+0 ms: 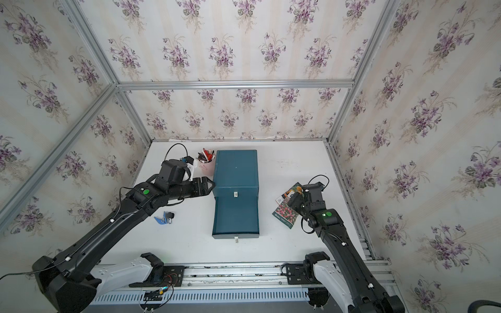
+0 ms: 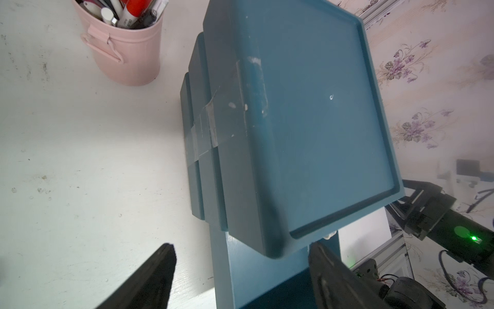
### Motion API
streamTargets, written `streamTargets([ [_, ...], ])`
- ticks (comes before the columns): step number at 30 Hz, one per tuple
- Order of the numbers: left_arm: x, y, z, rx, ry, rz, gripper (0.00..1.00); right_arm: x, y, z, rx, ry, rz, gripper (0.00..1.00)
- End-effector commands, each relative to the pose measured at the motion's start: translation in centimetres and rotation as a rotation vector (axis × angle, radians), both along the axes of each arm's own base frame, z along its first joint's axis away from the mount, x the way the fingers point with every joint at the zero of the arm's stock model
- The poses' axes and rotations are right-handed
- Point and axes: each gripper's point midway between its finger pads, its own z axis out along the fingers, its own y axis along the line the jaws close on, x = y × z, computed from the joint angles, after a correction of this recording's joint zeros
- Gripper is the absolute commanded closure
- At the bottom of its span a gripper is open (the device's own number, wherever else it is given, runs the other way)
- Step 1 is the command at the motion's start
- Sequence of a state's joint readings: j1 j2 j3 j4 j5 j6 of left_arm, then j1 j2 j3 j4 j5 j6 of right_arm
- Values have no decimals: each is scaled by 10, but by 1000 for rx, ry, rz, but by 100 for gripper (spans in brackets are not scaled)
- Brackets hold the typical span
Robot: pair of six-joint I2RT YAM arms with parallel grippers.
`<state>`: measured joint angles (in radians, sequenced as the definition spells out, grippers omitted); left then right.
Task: Take the seed bags out of the drawer
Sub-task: Place the seed packet at the center of the board, then close the drawer in the storage box.
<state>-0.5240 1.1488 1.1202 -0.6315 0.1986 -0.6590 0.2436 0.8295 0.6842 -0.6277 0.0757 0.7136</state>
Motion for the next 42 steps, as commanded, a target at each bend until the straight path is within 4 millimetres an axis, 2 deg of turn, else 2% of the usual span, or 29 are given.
streamTargets([
  [1,5,-3,12,-26,-34,5,16,-9,10,27,-38,-24,56,20],
  [3,7,-5,14,-30,-35,3,16,-13,26,47,-50,-64,116,20],
  [6,10,-8,13,-32,-27,-3,14,-33,73,74,-56,-142,286,23],
  [8,13,-10,10,-32,-15,-5,14,-51,102,88,-32,-193,396,26],
  [10,17,-13,8,-31,-3,-8,14,-79,134,95,16,-228,521,30],
  [13,23,-16,6,-25,9,-9,15,-123,172,83,45,-221,687,32],
  [16,28,-19,2,-18,20,-9,15,-166,198,69,39,-222,818,33],
  [20,33,-19,-5,-6,36,-9,15,-208,220,58,43,-202,952,33],
  [23,34,-20,-14,-1,62,-10,18,-235,235,41,69,-144,1065,33],
  [25,33,-21,-17,-2,74,-15,19,-248,240,23,86,-101,1113,33],
  [28,32,-18,-24,11,83,-3,21,-251,245,4,84,-86,1114,33],
  [31,30,-16,-30,16,95,0,22,-242,246,-7,62,-111,1070,33],
  [38,26,-12,-35,36,101,-2,24,-210,255,-22,40,-165,960,29],
  [42,26,-12,-38,40,107,-7,24,-191,259,-20,30,-219,895,29],
])
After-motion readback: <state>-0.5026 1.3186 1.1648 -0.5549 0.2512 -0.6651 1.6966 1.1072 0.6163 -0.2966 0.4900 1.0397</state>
